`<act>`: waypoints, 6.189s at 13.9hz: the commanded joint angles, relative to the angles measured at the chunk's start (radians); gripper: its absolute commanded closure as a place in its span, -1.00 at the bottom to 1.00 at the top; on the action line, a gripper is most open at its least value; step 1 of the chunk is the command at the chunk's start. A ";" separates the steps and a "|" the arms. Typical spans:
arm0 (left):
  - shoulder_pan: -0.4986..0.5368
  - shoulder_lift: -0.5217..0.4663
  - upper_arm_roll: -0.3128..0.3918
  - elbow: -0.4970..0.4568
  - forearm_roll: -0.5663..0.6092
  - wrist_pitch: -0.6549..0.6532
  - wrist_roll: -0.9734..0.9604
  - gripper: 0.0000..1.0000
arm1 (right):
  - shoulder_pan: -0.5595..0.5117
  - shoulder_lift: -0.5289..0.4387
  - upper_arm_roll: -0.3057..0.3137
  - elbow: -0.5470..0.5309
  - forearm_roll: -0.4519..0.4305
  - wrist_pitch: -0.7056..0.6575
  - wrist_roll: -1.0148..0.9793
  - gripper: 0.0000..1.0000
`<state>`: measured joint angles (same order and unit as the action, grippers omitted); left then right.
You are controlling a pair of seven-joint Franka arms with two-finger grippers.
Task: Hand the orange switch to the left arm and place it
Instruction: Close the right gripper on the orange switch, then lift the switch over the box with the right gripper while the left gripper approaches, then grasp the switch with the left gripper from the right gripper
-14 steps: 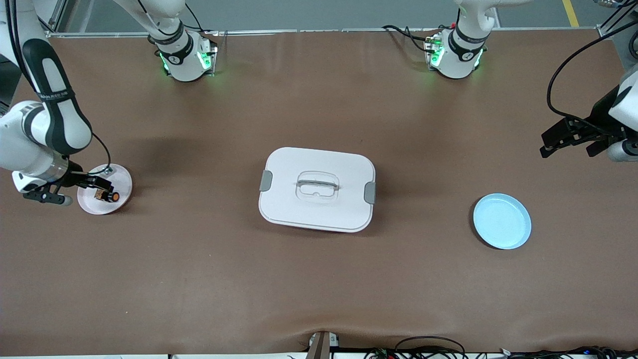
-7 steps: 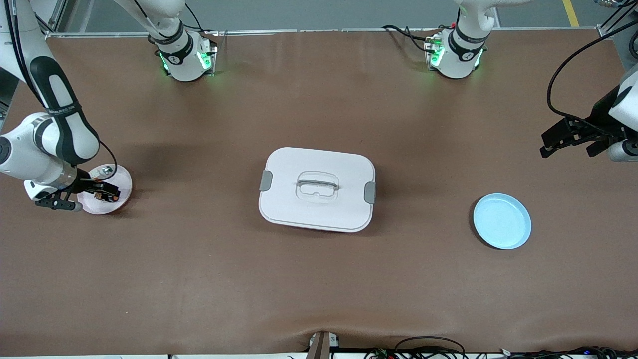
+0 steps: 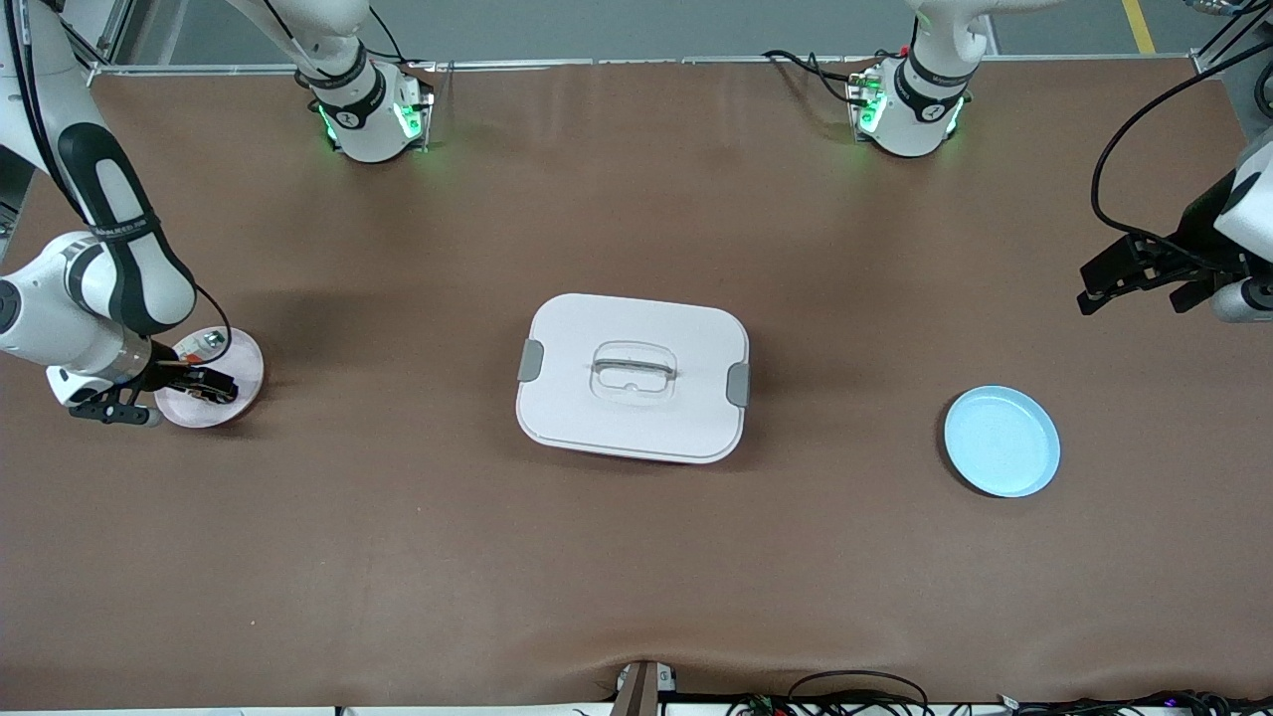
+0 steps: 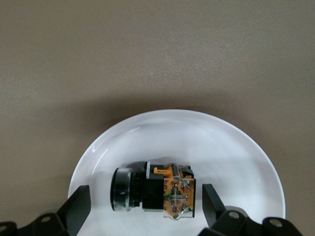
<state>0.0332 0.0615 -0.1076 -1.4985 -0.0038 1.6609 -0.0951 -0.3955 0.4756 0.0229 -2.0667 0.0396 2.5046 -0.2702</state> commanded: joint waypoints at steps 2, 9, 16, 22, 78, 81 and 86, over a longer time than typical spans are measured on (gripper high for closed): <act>0.005 -0.003 -0.003 0.009 -0.004 -0.015 0.023 -1.00 | -0.029 0.020 0.017 0.023 0.017 -0.004 -0.009 -1.00; 0.008 -0.003 -0.001 0.009 -0.002 -0.015 0.026 -1.00 | -0.031 0.041 0.017 0.031 0.025 -0.003 0.026 -1.00; 0.008 -0.002 -0.001 0.009 -0.001 -0.015 0.026 -1.00 | -0.026 0.043 0.017 0.030 0.023 -0.004 0.028 0.77; 0.008 -0.002 -0.001 0.009 -0.001 -0.015 0.026 -1.00 | -0.020 0.023 0.019 0.089 0.023 -0.143 0.051 1.00; -0.496 0.351 -0.072 0.043 -0.969 0.756 0.043 -1.00 | 0.819 -0.031 0.049 0.813 0.459 -0.556 2.016 1.00; -0.539 0.380 -0.072 0.047 -0.970 0.887 0.046 -1.00 | 0.834 -0.002 0.049 0.855 0.457 -0.555 2.060 1.00; -0.555 0.442 -0.072 0.092 -0.970 0.953 0.046 -1.00 | 0.814 0.024 0.048 0.913 0.480 -0.567 2.099 1.00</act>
<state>-0.5189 0.4658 -0.1825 -1.4582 -0.9533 2.5972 -0.0747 0.4236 0.4774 0.0754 -1.2093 0.4926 1.9562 1.8042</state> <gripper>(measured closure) 0.000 0.278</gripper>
